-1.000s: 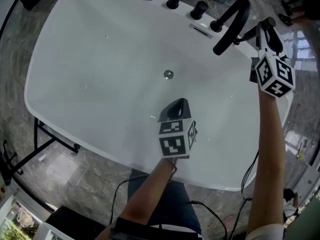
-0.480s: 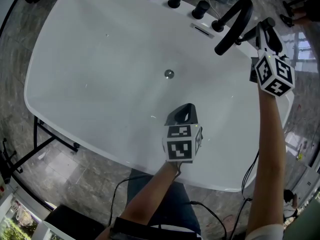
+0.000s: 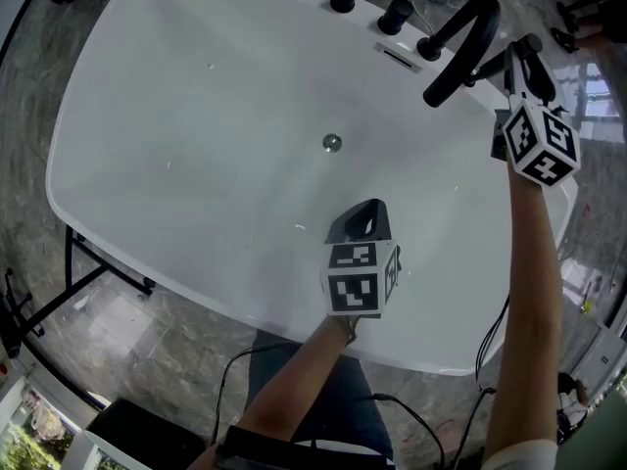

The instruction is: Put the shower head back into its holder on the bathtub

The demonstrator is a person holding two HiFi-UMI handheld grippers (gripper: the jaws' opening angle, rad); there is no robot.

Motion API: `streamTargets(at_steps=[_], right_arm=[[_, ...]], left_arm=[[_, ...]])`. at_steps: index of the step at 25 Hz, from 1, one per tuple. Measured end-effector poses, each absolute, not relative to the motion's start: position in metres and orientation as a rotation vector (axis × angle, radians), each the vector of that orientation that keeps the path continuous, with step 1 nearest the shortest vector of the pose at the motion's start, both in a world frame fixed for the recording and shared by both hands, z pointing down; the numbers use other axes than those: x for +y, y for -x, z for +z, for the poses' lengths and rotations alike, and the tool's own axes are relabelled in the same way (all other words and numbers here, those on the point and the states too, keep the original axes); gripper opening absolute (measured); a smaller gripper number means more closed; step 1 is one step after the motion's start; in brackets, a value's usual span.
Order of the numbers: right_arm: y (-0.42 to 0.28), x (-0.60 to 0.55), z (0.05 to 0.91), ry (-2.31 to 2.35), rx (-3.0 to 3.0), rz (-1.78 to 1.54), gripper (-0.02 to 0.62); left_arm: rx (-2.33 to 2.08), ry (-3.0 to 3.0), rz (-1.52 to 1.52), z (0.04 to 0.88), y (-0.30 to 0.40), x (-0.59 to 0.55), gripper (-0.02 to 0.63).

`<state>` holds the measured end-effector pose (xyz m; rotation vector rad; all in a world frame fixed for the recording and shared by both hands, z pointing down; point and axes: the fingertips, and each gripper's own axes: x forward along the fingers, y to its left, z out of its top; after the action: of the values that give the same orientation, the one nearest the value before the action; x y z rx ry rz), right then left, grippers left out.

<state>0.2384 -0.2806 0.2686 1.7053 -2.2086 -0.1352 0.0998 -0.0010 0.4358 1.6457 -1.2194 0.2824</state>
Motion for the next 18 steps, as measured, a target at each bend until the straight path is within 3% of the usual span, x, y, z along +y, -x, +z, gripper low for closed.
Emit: streamTargets(at_steps=[18], right_arm=[[-0.248,-0.292,0.287,-1.749,-2.192,-0.049,0.124]], left_arm=[[-1.229,-1.610,0.282,0.446,-0.090,0.005,0.003]])
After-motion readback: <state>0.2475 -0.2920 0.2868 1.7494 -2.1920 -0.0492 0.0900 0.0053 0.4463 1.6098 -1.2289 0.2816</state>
